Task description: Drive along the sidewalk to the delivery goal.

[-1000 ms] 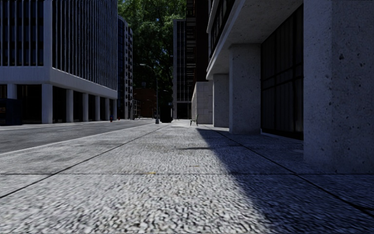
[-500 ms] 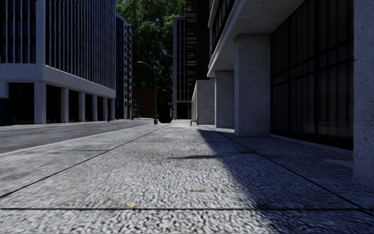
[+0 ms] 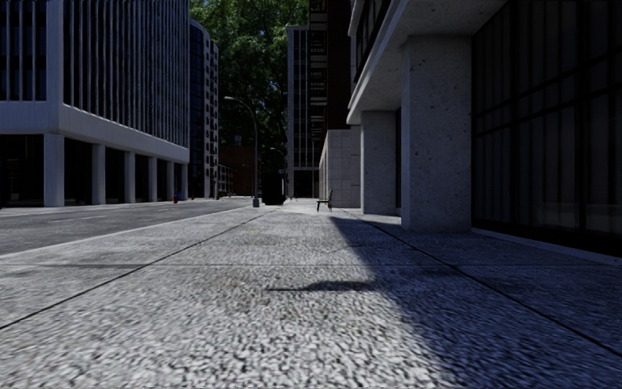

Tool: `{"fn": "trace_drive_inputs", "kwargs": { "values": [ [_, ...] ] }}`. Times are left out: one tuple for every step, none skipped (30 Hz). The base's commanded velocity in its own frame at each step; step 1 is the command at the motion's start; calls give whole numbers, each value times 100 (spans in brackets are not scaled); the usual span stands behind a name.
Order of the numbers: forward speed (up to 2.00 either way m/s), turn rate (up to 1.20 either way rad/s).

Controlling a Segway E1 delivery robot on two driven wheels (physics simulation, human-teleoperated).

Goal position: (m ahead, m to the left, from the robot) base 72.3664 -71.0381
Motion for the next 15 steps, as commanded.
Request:
{"fn": "trace_drive_inputs", "kwargs": {
  "values": [
    [200, 3],
    [200, 3],
    [200, 12],
    [200, 14],
    [200, 15],
    [200, 5],
    [200, 0],
    [200, 0],
    [200, 0],
    [200, 0],
    [200, 0],
    [200, 0],
    [200, 0],
    [200, 0],
    [200, 0]
  ]
}}
